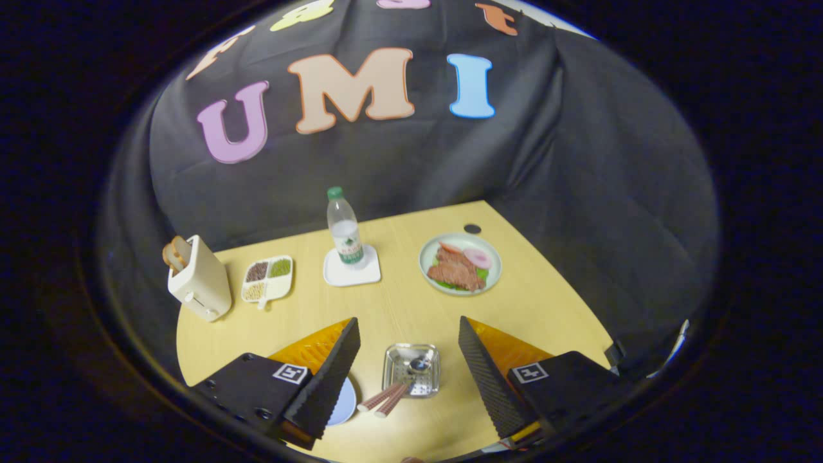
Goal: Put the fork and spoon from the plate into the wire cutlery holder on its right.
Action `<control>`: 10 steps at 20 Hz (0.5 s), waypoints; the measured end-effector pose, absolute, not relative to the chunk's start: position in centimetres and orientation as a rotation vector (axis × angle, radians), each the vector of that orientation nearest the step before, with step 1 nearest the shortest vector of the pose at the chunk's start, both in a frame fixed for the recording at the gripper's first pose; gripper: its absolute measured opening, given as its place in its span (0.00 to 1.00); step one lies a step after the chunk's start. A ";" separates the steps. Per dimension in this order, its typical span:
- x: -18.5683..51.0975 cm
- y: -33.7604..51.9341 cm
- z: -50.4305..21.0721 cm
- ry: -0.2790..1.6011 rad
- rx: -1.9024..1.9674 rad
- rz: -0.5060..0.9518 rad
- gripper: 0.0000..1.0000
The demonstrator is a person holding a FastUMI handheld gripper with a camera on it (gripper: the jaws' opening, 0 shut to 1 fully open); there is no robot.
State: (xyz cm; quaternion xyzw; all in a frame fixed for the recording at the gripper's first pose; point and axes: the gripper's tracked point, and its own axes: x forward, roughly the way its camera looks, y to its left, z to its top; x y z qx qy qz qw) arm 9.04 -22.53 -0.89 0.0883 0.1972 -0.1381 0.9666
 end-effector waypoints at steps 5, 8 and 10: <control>9.8 -20.8 5.6 0.085 0.133 -0.171 0.98; 8.6 -20.2 7.3 -0.017 0.111 -0.133 0.98; 7.8 -19.7 8.2 -0.068 0.102 -0.106 0.98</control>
